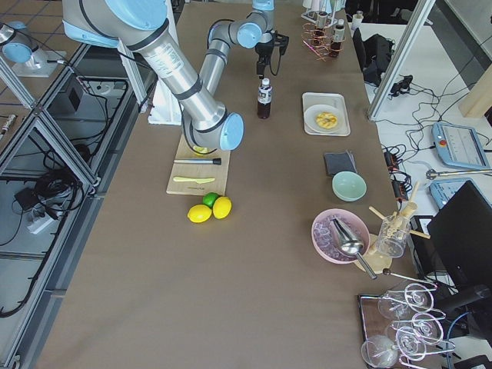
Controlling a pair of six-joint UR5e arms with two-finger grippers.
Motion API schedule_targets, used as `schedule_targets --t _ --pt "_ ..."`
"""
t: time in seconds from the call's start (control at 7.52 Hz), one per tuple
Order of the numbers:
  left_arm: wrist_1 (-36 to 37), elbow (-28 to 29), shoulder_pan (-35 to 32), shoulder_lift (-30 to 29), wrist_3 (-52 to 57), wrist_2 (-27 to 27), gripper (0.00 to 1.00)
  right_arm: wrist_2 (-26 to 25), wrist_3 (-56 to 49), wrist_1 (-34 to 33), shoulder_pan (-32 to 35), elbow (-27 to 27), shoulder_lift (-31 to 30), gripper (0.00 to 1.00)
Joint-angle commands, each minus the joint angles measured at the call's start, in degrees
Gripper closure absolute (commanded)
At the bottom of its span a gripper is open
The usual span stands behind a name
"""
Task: Place tea on tray
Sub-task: 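Lower the right gripper over the bottle cap and grasp it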
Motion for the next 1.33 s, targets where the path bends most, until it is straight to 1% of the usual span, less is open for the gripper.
schedule_targets --t 0.0,0.13,0.27,0.4,0.53,0.67,0.93,1.2 --pt "0.01 4.92 -2.54 3.13 10.85 -5.12 0.02 0.24 -3.79 -5.51 1.53 0.6 1.66 0.0" --pt "0.44 6.51 -3.52 3.93 11.17 -8.12 0.02 0.15 -5.56 -5.71 1.71 0.6 1.58 0.0" --pt "0.27 6.52 -3.53 6.21 11.08 -8.41 0.02 0.15 -7.23 -5.71 1.89 0.34 1.32 0.0" --pt "0.7 6.52 -3.62 6.66 10.39 -8.76 0.02 0.24 -7.94 -5.71 2.06 0.34 1.4 0.0" --pt "0.71 7.83 -3.62 5.8 6.46 -10.76 0.02 0.24 -8.04 -5.71 2.24 0.16 1.31 0.0" --pt "0.45 7.75 -3.62 5.7 5.03 -12.52 0.02 0.33 -10.04 -5.8 2.59 0.07 1.14 0.0" --pt "0.27 8.1 -3.62 5.7 5.28 -12.19 0.02 0.15 -10.5 -5.71 2.68 -0.36 1.05 0.0" --pt "0.18 7.58 -3.62 5.88 5.11 -12.28 0.02 -0.37 -10.59 -5.45 1.37 -1.24 0.88 0.0"
